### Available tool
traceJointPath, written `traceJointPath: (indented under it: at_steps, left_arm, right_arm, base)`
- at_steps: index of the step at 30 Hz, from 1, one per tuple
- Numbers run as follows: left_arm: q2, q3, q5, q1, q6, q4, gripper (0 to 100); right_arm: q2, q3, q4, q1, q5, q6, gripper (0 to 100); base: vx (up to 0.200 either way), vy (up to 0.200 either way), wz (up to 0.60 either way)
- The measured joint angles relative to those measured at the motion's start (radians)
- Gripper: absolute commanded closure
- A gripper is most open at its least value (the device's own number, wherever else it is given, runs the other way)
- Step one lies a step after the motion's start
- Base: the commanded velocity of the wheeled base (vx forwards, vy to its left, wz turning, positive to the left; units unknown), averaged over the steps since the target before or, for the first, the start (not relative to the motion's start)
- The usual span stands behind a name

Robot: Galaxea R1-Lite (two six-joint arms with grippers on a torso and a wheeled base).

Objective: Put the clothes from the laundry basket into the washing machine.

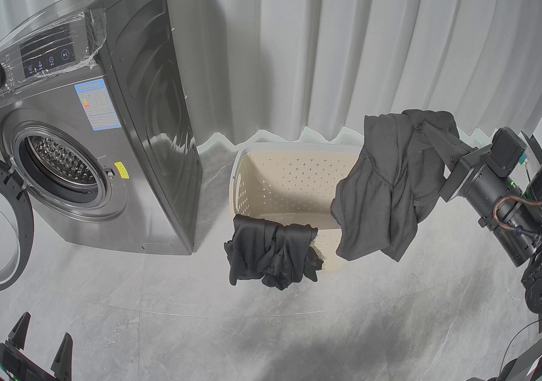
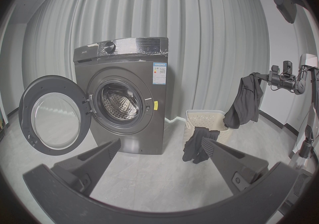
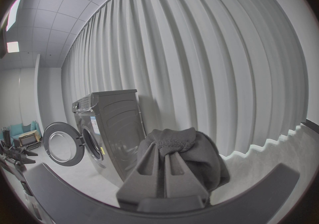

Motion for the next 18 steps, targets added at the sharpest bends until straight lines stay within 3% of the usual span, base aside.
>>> traceJointPath:
  at_steps: [18]
  left_arm:
    - [0.000,0.000,0.000,0.000,0.000,0.000,0]
  right_arm:
    - [0.000,0.008,-0.006,0.000,0.001,0.004,100]
  base:
    - [0.000,0.200,0.00]
